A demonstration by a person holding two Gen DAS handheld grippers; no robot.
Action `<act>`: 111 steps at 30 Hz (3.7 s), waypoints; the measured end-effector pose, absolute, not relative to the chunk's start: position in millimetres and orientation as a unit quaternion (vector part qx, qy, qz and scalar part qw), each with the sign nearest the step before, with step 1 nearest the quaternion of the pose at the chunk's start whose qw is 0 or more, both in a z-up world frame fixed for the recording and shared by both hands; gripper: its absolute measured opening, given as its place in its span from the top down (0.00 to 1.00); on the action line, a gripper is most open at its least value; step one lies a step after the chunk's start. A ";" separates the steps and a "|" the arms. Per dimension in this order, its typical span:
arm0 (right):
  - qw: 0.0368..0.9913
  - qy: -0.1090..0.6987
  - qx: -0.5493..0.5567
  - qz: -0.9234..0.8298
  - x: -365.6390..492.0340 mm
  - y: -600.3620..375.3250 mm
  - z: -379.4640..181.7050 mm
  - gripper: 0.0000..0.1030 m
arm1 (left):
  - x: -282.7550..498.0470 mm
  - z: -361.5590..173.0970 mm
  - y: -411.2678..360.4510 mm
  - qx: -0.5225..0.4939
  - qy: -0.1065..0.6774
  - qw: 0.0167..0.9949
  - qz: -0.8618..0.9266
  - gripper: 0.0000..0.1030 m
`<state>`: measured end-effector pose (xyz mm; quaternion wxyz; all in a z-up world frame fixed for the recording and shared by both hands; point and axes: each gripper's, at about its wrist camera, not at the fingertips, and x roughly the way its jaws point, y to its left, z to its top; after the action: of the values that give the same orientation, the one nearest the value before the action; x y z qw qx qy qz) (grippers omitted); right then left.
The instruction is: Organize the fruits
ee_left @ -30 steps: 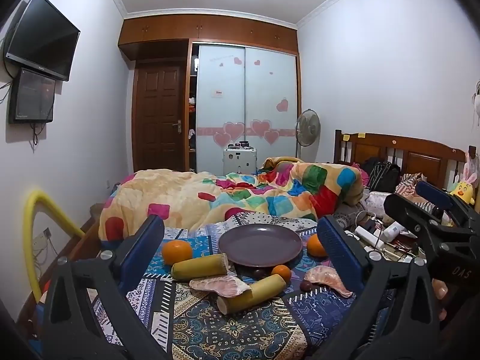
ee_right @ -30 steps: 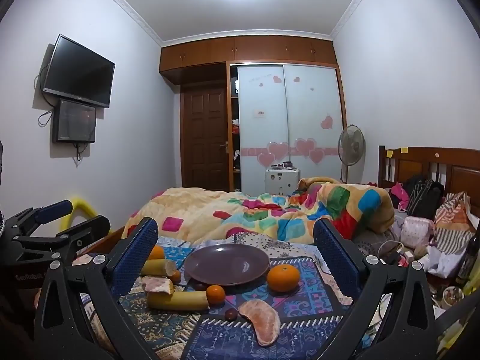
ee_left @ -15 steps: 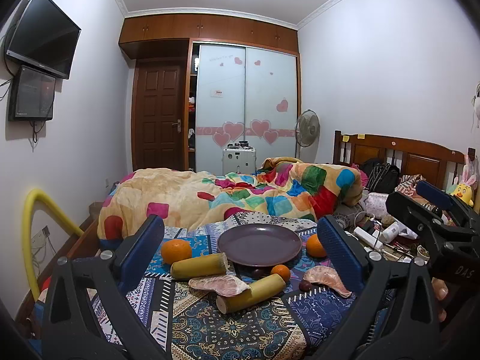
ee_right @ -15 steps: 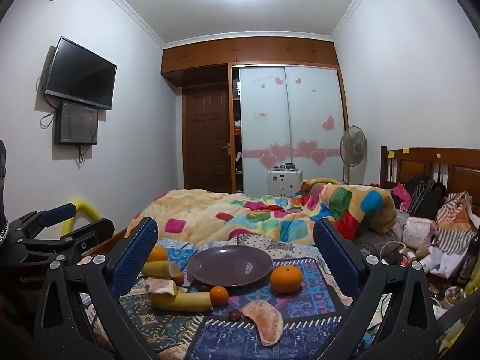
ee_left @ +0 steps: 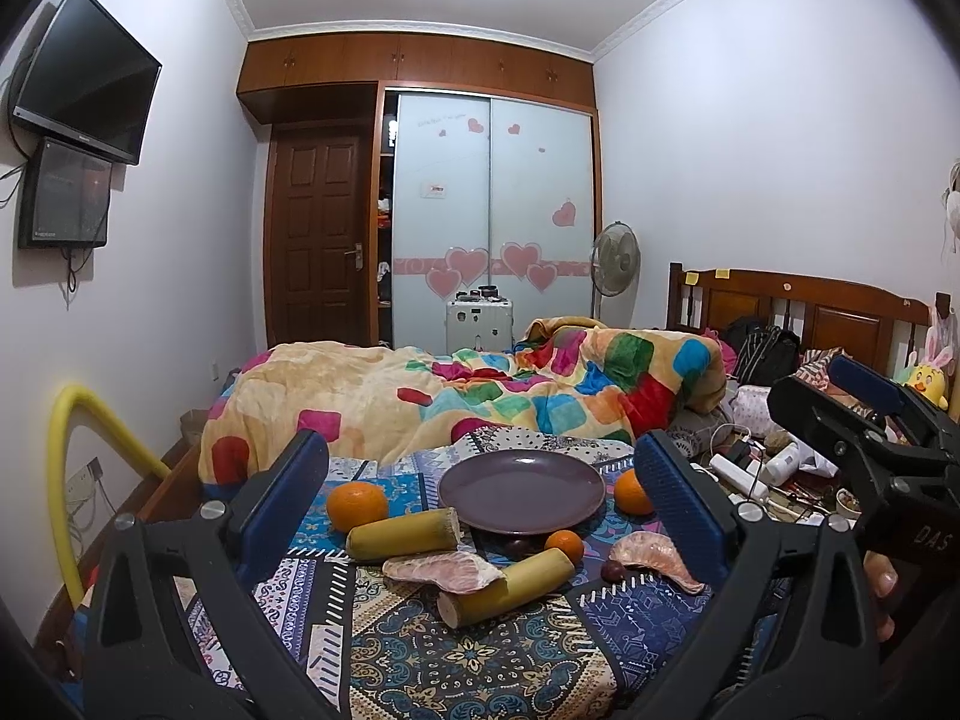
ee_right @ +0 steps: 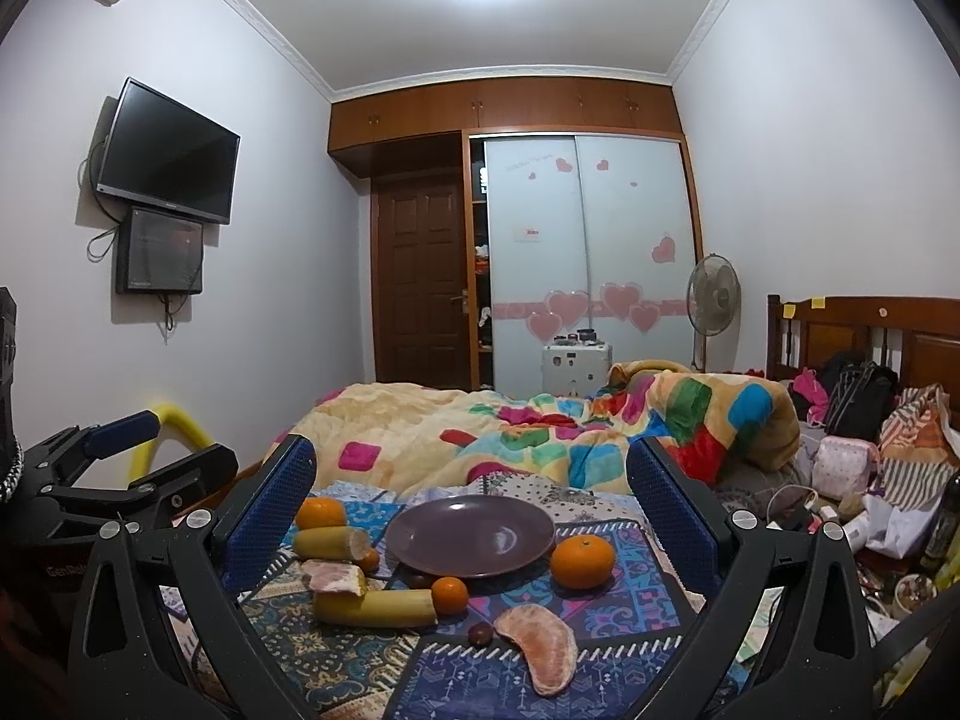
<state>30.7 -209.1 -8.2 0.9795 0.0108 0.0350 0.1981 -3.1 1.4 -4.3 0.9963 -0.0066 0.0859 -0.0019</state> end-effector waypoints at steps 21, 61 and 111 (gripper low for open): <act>0.977 0.033 0.010 0.209 30.7 -202.5 -7.4 0.00 | -6.1 -2.3 10.8 -0.013 0.086 0.996 0.003 0.00; 0.978 0.042 0.012 0.205 37.9 -199.7 -12.3 0.00 | 3.1 -5.4 8.5 -0.012 0.095 0.995 0.004 0.00; 0.911 0.352 -0.118 0.180 247.2 -216.5 -116.5 0.06 | 256.7 -132.6 136.4 -0.043 0.415 0.908 0.029 0.23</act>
<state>247.2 -216.5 -116.5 0.9111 -0.1182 0.3515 0.1801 256.7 136.4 -132.6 0.9085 -0.0430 0.4146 0.0294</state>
